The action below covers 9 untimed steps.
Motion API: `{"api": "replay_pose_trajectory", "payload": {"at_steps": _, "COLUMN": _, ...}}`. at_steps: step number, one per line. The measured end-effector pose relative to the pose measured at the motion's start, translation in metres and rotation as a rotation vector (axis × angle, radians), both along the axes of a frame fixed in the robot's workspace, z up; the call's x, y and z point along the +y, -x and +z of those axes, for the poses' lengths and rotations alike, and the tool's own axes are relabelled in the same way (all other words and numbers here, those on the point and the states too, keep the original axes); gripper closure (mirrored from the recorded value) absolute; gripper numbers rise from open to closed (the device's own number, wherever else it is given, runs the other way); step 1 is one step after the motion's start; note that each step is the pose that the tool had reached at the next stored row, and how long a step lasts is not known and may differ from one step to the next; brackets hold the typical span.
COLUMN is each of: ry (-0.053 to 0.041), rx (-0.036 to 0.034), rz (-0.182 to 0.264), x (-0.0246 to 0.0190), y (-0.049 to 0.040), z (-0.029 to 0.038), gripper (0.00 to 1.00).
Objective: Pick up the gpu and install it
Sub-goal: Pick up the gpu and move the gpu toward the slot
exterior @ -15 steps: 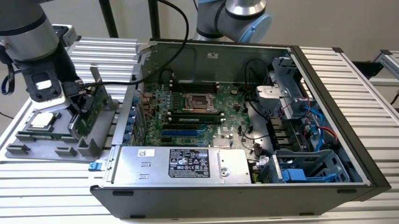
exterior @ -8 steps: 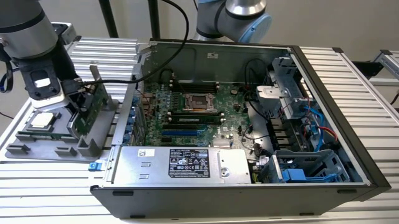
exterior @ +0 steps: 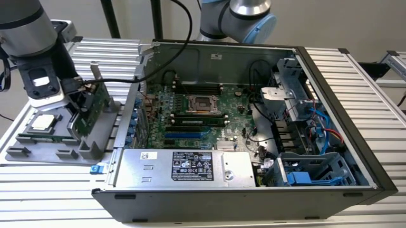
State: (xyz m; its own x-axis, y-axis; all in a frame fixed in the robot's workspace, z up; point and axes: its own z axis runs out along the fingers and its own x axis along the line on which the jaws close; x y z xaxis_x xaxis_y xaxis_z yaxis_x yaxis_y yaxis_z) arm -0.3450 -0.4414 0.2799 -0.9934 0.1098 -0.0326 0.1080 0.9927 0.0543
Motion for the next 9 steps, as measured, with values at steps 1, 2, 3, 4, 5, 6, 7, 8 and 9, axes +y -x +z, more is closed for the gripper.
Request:
{"api": "replay_pose_trajectory", "payload": {"at_steps": 1, "ry": 0.0, "rx": 0.0001, "rz": 0.0, "x": 0.0, "y": 0.0, "z": 0.0008, "gripper": 1.0}}
{"api": "replay_pose_trajectory", "payload": {"at_steps": 2, "ry": 0.0, "rx": 0.0, "rz": 0.0, "x": 0.0, "y": 0.0, "z": 0.0016, "gripper": 1.0}}
{"api": "replay_pose_trajectory", "payload": {"at_steps": 3, "ry": 0.0, "rx": 0.0001, "rz": 0.0, "x": 0.0, "y": 0.0, "z": 0.0024, "gripper": 1.0}}
{"api": "replay_pose_trajectory", "payload": {"at_steps": 4, "ry": 0.0001, "rx": 0.0001, "rz": 0.0, "x": 0.0, "y": 0.0, "z": 0.0032, "gripper": 1.0}}
{"api": "replay_pose_trajectory", "payload": {"at_steps": 5, "ry": 0.0001, "rx": 0.0001, "rz": 0.0, "x": 0.0, "y": 0.0, "z": 0.004, "gripper": 1.0}}
{"api": "replay_pose_trajectory", "payload": {"at_steps": 6, "ry": 0.0, "rx": 0.0, "rz": 0.0, "x": 0.0, "y": 0.0, "z": 0.0048, "gripper": 1.0}}
{"api": "replay_pose_trajectory", "payload": {"at_steps": 7, "ry": 0.0001, "rx": 0.0, "rz": 0.0, "x": 0.0, "y": 0.0, "z": 0.0056, "gripper": 1.0}}
{"api": "replay_pose_trajectory", "payload": {"at_steps": 8, "ry": 0.0001, "rx": 0.0, "rz": 0.0, "x": 0.0, "y": 0.0, "z": 0.0065, "gripper": 1.0}}
{"api": "replay_pose_trajectory", "payload": {"at_steps": 9, "ry": 0.0001, "rx": 0.0001, "rz": 0.0, "x": 0.0, "y": 0.0, "z": 0.0072, "gripper": 1.0}}
